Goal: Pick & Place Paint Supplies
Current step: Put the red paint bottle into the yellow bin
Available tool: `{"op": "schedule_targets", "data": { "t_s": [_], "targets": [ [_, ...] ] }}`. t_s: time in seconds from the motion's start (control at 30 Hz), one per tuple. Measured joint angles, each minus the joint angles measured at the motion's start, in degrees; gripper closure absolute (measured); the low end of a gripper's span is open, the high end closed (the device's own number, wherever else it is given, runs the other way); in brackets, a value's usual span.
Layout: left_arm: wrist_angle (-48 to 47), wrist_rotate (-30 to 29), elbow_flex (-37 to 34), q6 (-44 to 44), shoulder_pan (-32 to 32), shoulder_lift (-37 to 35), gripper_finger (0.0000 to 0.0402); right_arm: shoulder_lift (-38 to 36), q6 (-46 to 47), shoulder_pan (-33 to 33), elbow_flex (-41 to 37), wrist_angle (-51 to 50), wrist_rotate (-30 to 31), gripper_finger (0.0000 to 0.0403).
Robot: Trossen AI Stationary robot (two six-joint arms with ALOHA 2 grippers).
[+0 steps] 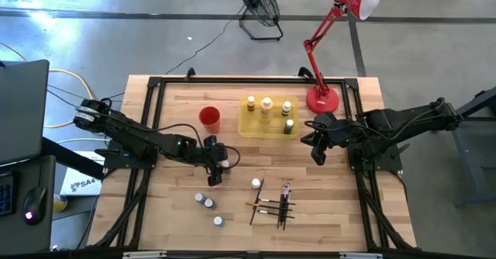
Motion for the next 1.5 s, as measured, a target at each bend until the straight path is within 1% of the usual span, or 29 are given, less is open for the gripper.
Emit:
{"op": "schedule_targets", "data": {
  "t_s": [0.2,0.27,0.37,0.57,0.6,0.9,1.03,1.33,1.5],
  "targets": [
    [0.00,0.00,0.00,-0.99,0.00,0.00,0.0186,0.00,0.00,0.00,0.00,0.00,0.00,0.0398],
    [0.00,0.02,0.00,-1.00,0.00,0.00,0.0193,0.00,0.00,0.00,0.00,0.00,0.00,0.0398],
    [0.00,0.02,0.00,-1.02,0.00,0.00,0.0215,0.00,0.01,0.00,0.00,0.00,0.00,0.0398],
    [0.19,0.03,0.00,-1.04,0.00,-0.04,0.0283,0.00,0.00,0.00,0.00,0.00,0.00,0.0398],
    [0.18,0.03,0.00,-1.04,0.00,-0.04,0.0287,0.00,0.00,0.00,0.00,0.00,0.00,0.0398],
    [0.11,0.00,0.00,-1.50,0.00,-0.04,0.0286,0.00,0.00,0.00,0.00,0.00,0.00,0.0398],
    [0.07,0.02,0.00,-2.71,0.00,-0.04,0.0276,0.00,0.01,0.00,0.00,0.00,0.01,0.0398],
    [0.04,0.07,0.00,-2.80,0.00,-0.04,0.0281,0.00,0.00,0.00,0.00,0.00,0.00,0.0398],
    [0.14,1.42,0.00,-4.03,0.00,-0.04,0.0281,0.00,0.00,0.00,0.00,0.00,0.01,0.0398]
  ]
}}
